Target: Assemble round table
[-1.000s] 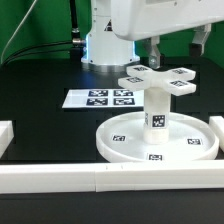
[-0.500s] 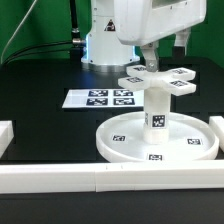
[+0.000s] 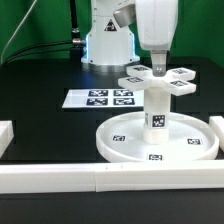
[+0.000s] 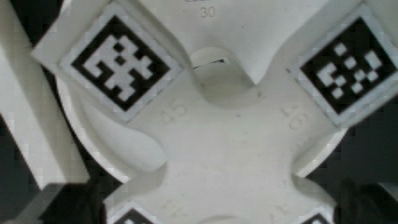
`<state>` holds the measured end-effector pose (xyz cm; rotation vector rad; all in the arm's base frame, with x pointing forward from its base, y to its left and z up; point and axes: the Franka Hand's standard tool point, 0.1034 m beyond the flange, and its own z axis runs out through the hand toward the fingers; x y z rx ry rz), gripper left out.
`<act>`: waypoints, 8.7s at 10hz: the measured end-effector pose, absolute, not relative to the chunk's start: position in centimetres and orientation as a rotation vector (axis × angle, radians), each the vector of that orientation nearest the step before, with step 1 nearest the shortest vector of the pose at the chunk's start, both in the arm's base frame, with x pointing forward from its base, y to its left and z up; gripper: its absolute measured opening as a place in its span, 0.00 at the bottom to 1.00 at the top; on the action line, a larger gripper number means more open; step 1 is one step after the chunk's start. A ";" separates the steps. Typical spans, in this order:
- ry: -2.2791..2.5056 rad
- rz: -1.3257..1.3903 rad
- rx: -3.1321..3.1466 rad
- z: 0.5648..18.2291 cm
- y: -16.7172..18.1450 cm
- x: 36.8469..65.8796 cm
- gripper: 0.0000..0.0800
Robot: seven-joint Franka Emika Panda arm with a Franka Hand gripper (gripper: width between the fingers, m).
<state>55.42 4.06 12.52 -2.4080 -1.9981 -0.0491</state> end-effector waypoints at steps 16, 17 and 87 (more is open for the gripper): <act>-1.848 -0.002 -2.500 10.6 3.7 54.7 0.55; -1.758 0.000 -2.564 10.6 3.7 54.7 0.55; -1.882 -0.048 -2.448 13.1 4.5 55.4 0.81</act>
Offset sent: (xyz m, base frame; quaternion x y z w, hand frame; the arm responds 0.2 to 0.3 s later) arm -0.0001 0.0058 -0.0053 0.0070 0.0027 0.0214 0.9997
